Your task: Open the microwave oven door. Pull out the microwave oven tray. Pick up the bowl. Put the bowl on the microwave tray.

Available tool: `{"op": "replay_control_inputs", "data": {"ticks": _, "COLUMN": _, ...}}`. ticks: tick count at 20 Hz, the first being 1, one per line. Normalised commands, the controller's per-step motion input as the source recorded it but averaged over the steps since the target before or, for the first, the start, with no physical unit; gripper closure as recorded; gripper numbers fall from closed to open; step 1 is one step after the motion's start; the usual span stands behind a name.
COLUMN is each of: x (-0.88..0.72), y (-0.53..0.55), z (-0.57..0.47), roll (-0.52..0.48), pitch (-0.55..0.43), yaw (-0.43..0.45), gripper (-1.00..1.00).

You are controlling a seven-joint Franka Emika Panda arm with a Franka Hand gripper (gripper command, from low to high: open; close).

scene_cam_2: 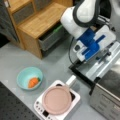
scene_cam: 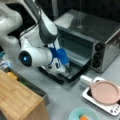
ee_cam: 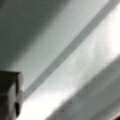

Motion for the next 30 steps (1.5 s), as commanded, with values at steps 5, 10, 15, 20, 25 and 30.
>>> {"op": "replay_control_inputs", "data": {"ticks": 5, "x": 0.1, "y": -0.08, "z": 0.09, "roll": -0.042, "pitch": 0.031, "yaw": 0.192, "gripper": -1.0}}
{"op": "replay_control_inputs", "data": {"ticks": 10, "x": 0.05, "y": -0.06, "z": 0.15, "roll": -0.176, "pitch": 0.082, "yaw": 0.074, "gripper": -1.0}}
{"op": "replay_control_inputs", "data": {"ticks": 15, "x": -0.05, "y": 0.01, "z": 0.31, "roll": -0.438, "pitch": 0.152, "yaw": -0.121, "gripper": -1.0}}
{"op": "replay_control_inputs", "data": {"ticks": 20, "x": -0.13, "y": 0.17, "z": 0.33, "roll": -0.468, "pitch": 0.096, "yaw": -0.116, "gripper": -1.0}}
{"op": "replay_control_inputs", "data": {"ticks": 25, "x": -0.14, "y": 0.19, "z": 0.22, "roll": -0.472, "pitch": 0.011, "yaw": -0.089, "gripper": -1.0}}
{"op": "replay_control_inputs", "data": {"ticks": 30, "x": -0.1, "y": 0.0, "z": 0.21, "roll": -0.546, "pitch": 0.003, "yaw": -0.114, "gripper": -1.0}}
